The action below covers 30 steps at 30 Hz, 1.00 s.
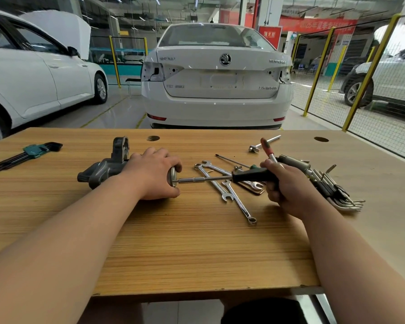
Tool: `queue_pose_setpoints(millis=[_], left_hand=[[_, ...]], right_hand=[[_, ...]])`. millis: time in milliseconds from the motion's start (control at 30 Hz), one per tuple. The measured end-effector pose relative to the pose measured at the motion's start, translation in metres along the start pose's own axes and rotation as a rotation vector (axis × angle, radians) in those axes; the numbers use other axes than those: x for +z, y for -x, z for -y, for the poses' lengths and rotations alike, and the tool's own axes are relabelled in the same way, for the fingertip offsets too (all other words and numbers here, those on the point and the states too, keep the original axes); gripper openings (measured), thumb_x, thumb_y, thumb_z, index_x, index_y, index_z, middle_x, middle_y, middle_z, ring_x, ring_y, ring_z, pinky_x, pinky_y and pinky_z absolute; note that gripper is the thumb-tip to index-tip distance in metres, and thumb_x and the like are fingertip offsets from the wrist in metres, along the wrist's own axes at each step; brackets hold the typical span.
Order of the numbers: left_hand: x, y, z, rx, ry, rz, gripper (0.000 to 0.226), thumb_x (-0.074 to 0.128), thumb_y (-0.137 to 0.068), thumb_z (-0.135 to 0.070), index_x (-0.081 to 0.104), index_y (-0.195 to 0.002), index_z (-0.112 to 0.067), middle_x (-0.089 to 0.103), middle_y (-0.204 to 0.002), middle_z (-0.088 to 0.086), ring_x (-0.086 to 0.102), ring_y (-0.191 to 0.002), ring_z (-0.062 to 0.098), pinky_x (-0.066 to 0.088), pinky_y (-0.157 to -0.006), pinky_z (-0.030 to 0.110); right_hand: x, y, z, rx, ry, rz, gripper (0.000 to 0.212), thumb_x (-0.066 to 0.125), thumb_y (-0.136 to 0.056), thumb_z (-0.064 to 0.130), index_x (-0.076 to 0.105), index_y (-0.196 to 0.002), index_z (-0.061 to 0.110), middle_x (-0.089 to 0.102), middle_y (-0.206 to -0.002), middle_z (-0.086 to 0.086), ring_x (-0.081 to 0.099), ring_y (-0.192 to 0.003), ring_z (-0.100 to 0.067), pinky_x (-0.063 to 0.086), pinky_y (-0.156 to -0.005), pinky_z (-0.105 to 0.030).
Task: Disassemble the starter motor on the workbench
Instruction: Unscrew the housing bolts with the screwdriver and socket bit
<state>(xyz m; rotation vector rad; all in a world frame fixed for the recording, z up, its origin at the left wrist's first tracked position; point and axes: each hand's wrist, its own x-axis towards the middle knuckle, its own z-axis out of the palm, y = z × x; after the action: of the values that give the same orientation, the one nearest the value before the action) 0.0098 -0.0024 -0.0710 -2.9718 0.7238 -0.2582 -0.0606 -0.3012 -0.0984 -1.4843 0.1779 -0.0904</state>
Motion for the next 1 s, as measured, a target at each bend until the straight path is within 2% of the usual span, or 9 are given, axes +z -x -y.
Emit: queue_pose_setpoints(millis=[100, 267, 400, 533, 600, 667, 800, 900, 1000], left_hand=[[-0.002, 0.0, -0.001, -0.006, 0.01, 0.014, 0.057, 0.06, -0.067, -0.069, 0.041, -0.118, -0.049, 0.042, -0.128, -0.01, 0.036, -0.119, 0.017, 0.035, -0.092, 0.043], [-0.004, 0.0, -0.002, -0.007, 0.014, 0.027, 0.057, 0.061, -0.069, -0.067, 0.041, -0.118, -0.048, 0.042, -0.127, -0.01, 0.037, -0.119, 0.018, 0.036, -0.094, 0.043], [-0.003, 0.0, -0.002, -0.006, 0.013, 0.022, 0.058, 0.061, -0.068, -0.068, 0.041, -0.119, -0.047, 0.043, -0.127, -0.009, 0.037, -0.119, 0.018, 0.036, -0.092, 0.042], [-0.003, -0.001, -0.001, -0.002, 0.011, 0.021, 0.059, 0.06, -0.066, -0.071, 0.041, -0.117, -0.048, 0.043, -0.125, -0.009, 0.038, -0.118, 0.018, 0.036, -0.091, 0.042], [-0.002, -0.002, 0.0, -0.002, 0.01, 0.02, 0.061, 0.059, -0.065, -0.075, 0.041, -0.117, -0.048, 0.043, -0.124, -0.01, 0.037, -0.117, 0.017, 0.036, -0.09, 0.042], [-0.002, -0.002, 0.0, -0.006, 0.01, 0.024, 0.063, 0.058, -0.064, -0.078, 0.041, -0.117, -0.049, 0.043, -0.125, -0.01, 0.037, -0.118, 0.017, 0.035, -0.09, 0.042], [-0.002, -0.001, 0.0, -0.011, 0.003, 0.03, 0.064, 0.054, -0.065, -0.08, 0.041, -0.119, -0.048, 0.042, -0.13, -0.009, 0.036, -0.121, 0.018, 0.035, -0.093, 0.044], [-0.003, 0.0, -0.001, -0.011, 0.0, 0.031, 0.062, 0.055, -0.068, -0.078, 0.041, -0.12, -0.047, 0.042, -0.131, -0.008, 0.036, -0.122, 0.018, 0.035, -0.095, 0.044], [-0.003, 0.0, -0.001, -0.011, 0.001, 0.033, 0.061, 0.055, -0.07, -0.077, 0.042, -0.121, -0.047, 0.042, -0.131, -0.008, 0.036, -0.122, 0.019, 0.035, -0.095, 0.044]], right_hand=[[-0.006, 0.001, -0.001, -0.07, 0.045, 0.056, 0.011, 0.058, -0.097, 0.02, 0.061, -0.106, 0.014, 0.054, -0.082, -0.009, 0.051, -0.06, -0.012, 0.044, -0.053, -0.025], [-0.009, 0.003, -0.002, -0.064, 0.1, 0.092, 0.041, 0.056, -0.089, -0.002, 0.058, -0.12, 0.026, 0.056, -0.115, -0.016, 0.056, -0.084, -0.023, 0.048, -0.068, -0.033], [0.001, 0.011, 0.001, -0.104, 0.33, 0.001, 0.013, 0.055, -0.098, 0.032, 0.058, -0.11, 0.03, 0.069, -0.102, -0.006, 0.067, -0.073, -0.02, 0.049, -0.064, -0.032], [0.004, 0.011, 0.001, -0.126, 0.571, -0.14, 0.032, 0.041, -0.1, 0.053, 0.063, -0.096, 0.029, 0.064, -0.063, 0.001, 0.054, -0.046, -0.01, 0.045, -0.052, -0.029], [0.002, 0.01, 0.0, -0.123, 0.515, -0.127, 0.027, 0.046, -0.1, 0.047, 0.064, -0.099, 0.027, 0.064, -0.066, -0.002, 0.05, -0.045, -0.009, 0.044, -0.051, -0.03], [0.002, 0.009, 0.001, -0.093, 0.323, -0.062, 0.015, 0.055, -0.099, 0.03, 0.062, -0.111, 0.024, 0.066, -0.088, -0.009, 0.055, -0.057, -0.014, 0.047, -0.058, -0.032], [-0.003, 0.006, 0.003, -0.026, -0.191, 0.115, 0.042, 0.055, -0.087, -0.005, 0.059, -0.117, 0.025, 0.056, -0.111, -0.014, 0.06, -0.096, -0.029, 0.05, -0.076, -0.034], [-0.002, 0.005, 0.003, -0.023, -0.37, 0.15, 0.048, 0.056, -0.072, 0.0, 0.056, -0.115, 0.021, 0.055, -0.104, -0.011, 0.058, -0.099, -0.028, 0.048, -0.085, -0.034], [0.003, 0.003, -0.001, -0.025, -0.393, 0.119, 0.032, 0.054, -0.08, 0.004, 0.055, -0.108, 0.019, 0.065, -0.105, -0.013, 0.064, -0.094, -0.027, 0.051, -0.077, -0.034]])
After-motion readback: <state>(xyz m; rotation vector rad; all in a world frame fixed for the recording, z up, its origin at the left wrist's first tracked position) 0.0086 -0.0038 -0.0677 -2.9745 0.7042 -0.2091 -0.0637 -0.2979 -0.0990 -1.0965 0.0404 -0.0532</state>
